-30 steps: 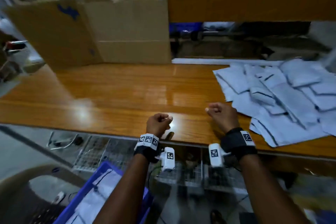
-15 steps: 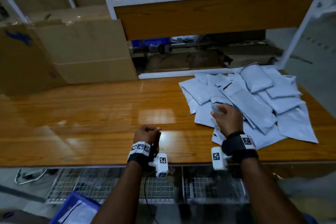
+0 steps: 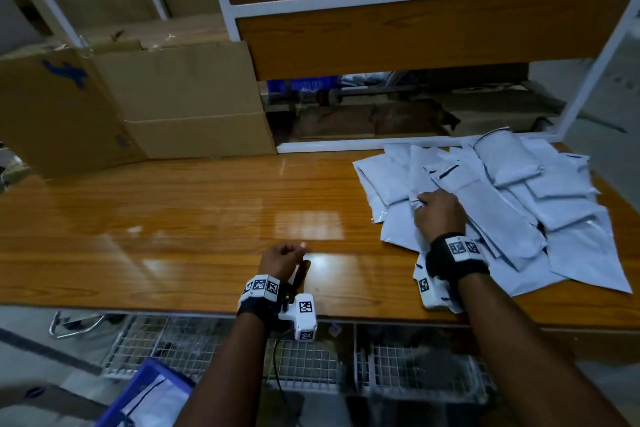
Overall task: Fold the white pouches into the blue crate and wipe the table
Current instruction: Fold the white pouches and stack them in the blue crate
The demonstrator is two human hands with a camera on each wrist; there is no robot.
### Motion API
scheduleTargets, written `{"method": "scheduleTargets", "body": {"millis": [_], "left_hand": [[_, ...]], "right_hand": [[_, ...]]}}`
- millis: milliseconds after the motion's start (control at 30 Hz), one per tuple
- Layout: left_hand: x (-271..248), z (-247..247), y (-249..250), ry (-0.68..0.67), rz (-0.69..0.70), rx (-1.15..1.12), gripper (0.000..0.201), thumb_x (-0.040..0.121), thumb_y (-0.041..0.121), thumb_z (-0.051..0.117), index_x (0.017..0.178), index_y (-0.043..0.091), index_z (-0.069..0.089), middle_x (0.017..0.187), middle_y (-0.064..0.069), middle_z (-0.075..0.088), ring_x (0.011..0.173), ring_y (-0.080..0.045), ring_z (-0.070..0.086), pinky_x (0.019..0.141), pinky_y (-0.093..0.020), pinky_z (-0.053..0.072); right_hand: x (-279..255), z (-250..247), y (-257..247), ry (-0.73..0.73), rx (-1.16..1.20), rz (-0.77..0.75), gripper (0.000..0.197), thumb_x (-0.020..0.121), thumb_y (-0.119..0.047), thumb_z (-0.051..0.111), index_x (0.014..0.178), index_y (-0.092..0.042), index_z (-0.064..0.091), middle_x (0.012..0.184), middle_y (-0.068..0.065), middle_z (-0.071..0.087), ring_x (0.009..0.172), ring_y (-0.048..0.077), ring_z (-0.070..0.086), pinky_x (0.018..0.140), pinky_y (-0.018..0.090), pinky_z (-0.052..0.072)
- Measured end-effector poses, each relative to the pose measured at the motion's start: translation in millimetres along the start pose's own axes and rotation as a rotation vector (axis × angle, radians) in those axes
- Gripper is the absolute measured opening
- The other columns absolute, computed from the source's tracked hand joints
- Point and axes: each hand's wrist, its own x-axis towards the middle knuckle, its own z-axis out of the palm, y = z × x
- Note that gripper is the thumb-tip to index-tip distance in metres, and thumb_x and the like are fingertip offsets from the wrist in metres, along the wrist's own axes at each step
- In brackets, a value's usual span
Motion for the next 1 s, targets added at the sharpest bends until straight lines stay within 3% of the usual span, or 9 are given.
{"method": "scheduleTargets", "body": {"millis": [133,300,400,500,600,700,800,867,1000], "left_hand": [[-2,-15,2,-0.019,0.044,0.051,0.026,0.092,0.038,0.068,0.076,0.017,0.073,0.072,-0.006,0.071,0.070,-0.022,0.066,0.065,-0.030,0.050],[-1,-34,7,-0.033,0.036,-0.021,0.036,0.098,0.034,0.060,0.090,0.000,0.069,0.080,-0.014,0.070,0.060,-0.014,0.063,0.050,-0.022,0.049],[-3,-40,7,-0.038,0.050,-0.010,0.042,0.100,0.035,0.056,0.083,-0.001,0.069,0.068,-0.012,0.067,0.049,-0.013,0.060,0.044,-0.020,0.044],[-6,-43,7,-0.022,0.061,0.020,0.041,0.098,0.038,0.059,0.081,0.003,0.069,0.068,-0.011,0.068,0.057,-0.020,0.059,0.050,-0.024,0.045],[-7,-48,6,-0.002,0.073,0.044,0.031,0.095,0.033,0.065,0.092,0.002,0.068,0.073,-0.009,0.068,0.060,-0.016,0.061,0.050,-0.020,0.048],[-8,-52,5,-0.009,0.071,0.024,0.021,0.091,0.029,0.071,0.088,0.009,0.066,0.069,-0.007,0.066,0.058,-0.017,0.060,0.049,-0.021,0.048],[-5,-57,3,-0.010,0.027,-0.001,0.020,0.088,0.031,0.074,0.085,0.013,0.068,0.071,-0.009,0.069,0.062,-0.023,0.062,0.057,-0.030,0.050],[-5,-61,4,-0.006,0.009,-0.008,0.021,0.088,0.034,0.074,0.087,0.013,0.070,0.075,-0.009,0.071,0.065,-0.023,0.063,0.060,-0.032,0.053],[3,-70,2,0.000,0.022,0.034,0.033,0.072,0.049,0.079,0.079,0.017,0.073,0.074,-0.010,0.071,0.063,-0.024,0.061,0.060,-0.038,0.053]], "right_hand": [[-33,11,-43,-0.049,0.100,-0.150,0.022,0.089,-0.033,0.061,0.093,-0.019,0.077,0.091,0.010,0.067,0.085,0.031,0.063,0.071,0.032,0.050],[-82,42,-97,-0.196,0.211,-0.289,0.021,0.086,-0.032,0.065,0.100,-0.021,0.077,0.097,0.005,0.066,0.092,0.026,0.063,0.076,0.033,0.052],[-107,58,-118,-0.309,0.169,-0.356,0.024,0.084,-0.033,0.064,0.101,-0.022,0.077,0.098,0.004,0.065,0.094,0.024,0.062,0.075,0.035,0.054],[-122,66,-125,-0.396,0.142,-0.404,0.043,0.071,-0.054,0.068,0.102,-0.025,0.076,0.101,-0.001,0.067,0.095,0.019,0.063,0.077,0.032,0.054],[-120,66,-126,-0.399,0.212,-0.318,0.063,0.064,-0.070,0.068,0.108,-0.026,0.074,0.104,-0.007,0.067,0.094,0.012,0.063,0.081,0.031,0.054],[-105,64,-123,-0.302,0.194,-0.264,0.048,0.083,-0.050,0.067,0.122,-0.021,0.066,0.123,0.003,0.061,0.114,0.021,0.056,0.096,0.034,0.047],[-93,68,-122,-0.465,0.022,-0.215,0.057,0.094,-0.039,0.058,0.146,-0.021,0.043,0.156,0.009,0.031,0.140,0.029,0.032,0.115,0.039,0.029],[-93,73,-127,-0.597,0.047,-0.216,0.059,0.096,-0.040,0.055,0.150,-0.023,0.037,0.162,0.007,0.018,0.146,0.027,0.024,0.118,0.038,0.025],[-114,81,-146,-0.680,0.166,-0.332,0.060,0.093,-0.040,0.061,0.148,-0.024,0.043,0.162,0.004,0.021,0.145,0.022,0.028,0.116,0.033,0.027]]}}
